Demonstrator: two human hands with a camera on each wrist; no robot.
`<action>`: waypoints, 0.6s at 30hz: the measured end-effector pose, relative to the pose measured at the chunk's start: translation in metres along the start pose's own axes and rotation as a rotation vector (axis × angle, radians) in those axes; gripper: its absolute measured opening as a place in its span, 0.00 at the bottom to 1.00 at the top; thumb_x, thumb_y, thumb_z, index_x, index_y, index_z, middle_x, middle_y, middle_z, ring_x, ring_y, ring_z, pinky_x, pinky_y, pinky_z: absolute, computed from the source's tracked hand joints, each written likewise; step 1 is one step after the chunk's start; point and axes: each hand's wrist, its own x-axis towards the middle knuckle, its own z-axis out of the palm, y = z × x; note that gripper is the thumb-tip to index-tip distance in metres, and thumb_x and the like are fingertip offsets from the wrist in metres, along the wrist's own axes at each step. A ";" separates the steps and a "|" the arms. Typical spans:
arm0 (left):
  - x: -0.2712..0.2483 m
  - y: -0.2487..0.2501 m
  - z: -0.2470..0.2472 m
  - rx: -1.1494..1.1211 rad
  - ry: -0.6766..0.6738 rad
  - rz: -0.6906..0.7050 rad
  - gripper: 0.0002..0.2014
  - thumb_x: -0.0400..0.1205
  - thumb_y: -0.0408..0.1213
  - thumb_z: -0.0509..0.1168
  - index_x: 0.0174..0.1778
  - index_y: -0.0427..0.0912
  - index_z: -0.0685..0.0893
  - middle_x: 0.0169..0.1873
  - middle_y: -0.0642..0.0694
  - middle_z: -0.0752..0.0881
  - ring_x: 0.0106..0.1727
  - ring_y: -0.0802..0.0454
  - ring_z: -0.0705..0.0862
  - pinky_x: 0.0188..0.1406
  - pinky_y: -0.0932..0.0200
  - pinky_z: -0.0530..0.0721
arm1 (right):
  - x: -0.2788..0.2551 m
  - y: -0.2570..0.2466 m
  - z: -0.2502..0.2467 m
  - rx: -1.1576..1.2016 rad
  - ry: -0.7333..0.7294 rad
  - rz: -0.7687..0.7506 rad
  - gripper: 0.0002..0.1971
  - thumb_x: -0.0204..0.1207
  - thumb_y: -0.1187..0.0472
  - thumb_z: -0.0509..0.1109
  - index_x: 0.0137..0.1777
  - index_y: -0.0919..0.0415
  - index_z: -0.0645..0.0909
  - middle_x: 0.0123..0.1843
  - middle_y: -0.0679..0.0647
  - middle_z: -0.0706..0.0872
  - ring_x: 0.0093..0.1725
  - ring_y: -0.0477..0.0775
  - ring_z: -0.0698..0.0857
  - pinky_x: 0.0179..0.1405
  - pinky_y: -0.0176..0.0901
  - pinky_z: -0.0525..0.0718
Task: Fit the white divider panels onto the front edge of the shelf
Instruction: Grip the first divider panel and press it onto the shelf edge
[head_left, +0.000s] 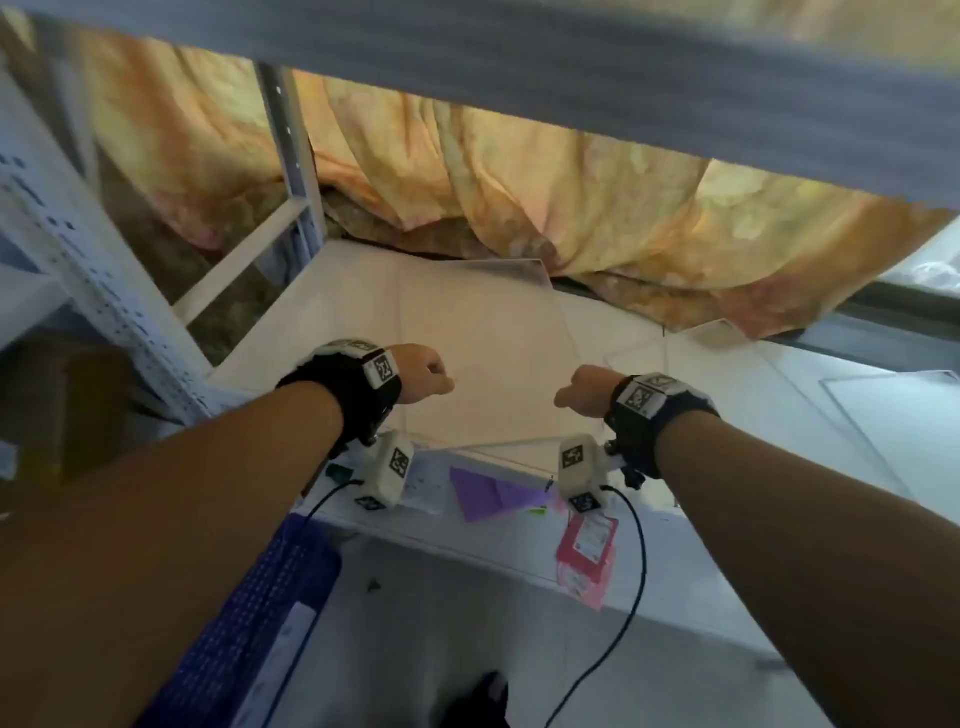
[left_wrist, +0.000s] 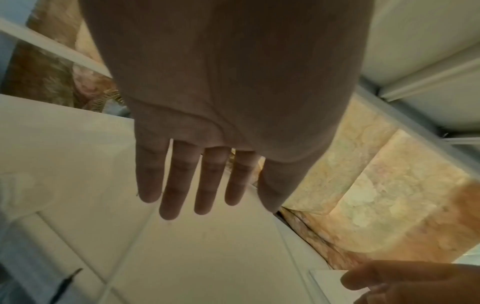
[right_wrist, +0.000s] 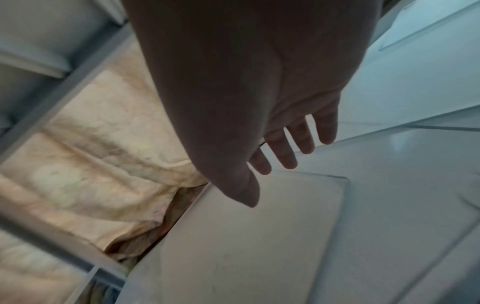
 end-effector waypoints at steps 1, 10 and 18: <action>0.005 0.005 0.001 -0.013 -0.023 -0.024 0.20 0.85 0.52 0.61 0.67 0.43 0.79 0.61 0.42 0.82 0.57 0.42 0.83 0.54 0.51 0.79 | 0.005 0.006 -0.003 0.028 -0.001 0.018 0.26 0.80 0.49 0.65 0.71 0.68 0.75 0.71 0.64 0.79 0.67 0.64 0.80 0.60 0.49 0.78; 0.071 0.014 0.018 0.011 -0.087 -0.216 0.20 0.84 0.53 0.61 0.65 0.45 0.80 0.66 0.44 0.80 0.63 0.42 0.79 0.63 0.47 0.77 | 0.054 0.045 -0.018 0.194 -0.100 0.135 0.26 0.83 0.51 0.63 0.75 0.67 0.72 0.73 0.63 0.77 0.71 0.65 0.78 0.70 0.54 0.78; 0.080 -0.009 0.028 -0.258 -0.032 -0.405 0.23 0.84 0.51 0.61 0.73 0.45 0.73 0.71 0.41 0.76 0.68 0.38 0.76 0.70 0.42 0.76 | 0.079 0.054 -0.011 0.429 -0.168 0.161 0.23 0.84 0.54 0.62 0.73 0.68 0.73 0.71 0.65 0.79 0.68 0.66 0.80 0.70 0.59 0.77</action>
